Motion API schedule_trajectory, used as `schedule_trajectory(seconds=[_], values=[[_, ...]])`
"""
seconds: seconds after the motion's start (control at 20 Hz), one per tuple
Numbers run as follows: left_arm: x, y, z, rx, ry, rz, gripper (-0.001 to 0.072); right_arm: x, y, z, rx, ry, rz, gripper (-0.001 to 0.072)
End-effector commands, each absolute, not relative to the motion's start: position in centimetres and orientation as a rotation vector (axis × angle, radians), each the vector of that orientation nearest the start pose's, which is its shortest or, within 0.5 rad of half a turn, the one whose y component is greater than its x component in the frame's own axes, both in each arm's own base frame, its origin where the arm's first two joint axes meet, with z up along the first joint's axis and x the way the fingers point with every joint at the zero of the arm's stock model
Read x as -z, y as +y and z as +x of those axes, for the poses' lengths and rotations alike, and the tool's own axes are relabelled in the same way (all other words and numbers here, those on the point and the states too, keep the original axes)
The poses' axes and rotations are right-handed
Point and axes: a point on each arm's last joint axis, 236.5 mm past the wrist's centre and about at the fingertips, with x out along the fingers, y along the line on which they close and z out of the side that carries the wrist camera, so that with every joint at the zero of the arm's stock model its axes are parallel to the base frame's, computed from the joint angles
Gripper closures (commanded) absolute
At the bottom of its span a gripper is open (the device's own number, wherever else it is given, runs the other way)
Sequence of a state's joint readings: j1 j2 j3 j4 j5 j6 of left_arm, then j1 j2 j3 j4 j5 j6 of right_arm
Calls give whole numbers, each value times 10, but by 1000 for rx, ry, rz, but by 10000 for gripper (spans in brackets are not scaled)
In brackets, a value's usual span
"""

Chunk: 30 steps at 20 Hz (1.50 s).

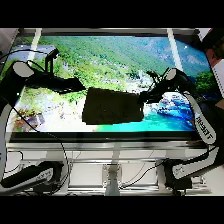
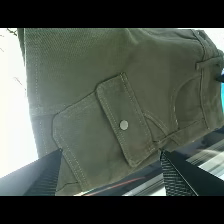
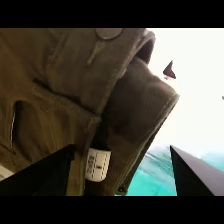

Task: Fold the clothes and pants, and hang the long-sleeved shirts on hangers.

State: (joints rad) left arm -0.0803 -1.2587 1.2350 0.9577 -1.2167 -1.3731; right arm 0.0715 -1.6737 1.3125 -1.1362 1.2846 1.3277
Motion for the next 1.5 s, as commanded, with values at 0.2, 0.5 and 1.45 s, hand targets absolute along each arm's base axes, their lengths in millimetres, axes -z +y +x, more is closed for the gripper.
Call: schedule_trajectory(seconds=[0.2, 0.5, 1.45], values=[[-80, -159, 376, 551, 1165, -323, 5, 108, 114, 381, -406, 1641, 294, 100], [-80, -159, 376, 551, 1165, -323, 5, 116, 146, 370, -557, 1686, 514, 94], [-176, -68, 382, 317, 788, -63, 125, -108, 54, 438, -478, 1070, 561, 674]])
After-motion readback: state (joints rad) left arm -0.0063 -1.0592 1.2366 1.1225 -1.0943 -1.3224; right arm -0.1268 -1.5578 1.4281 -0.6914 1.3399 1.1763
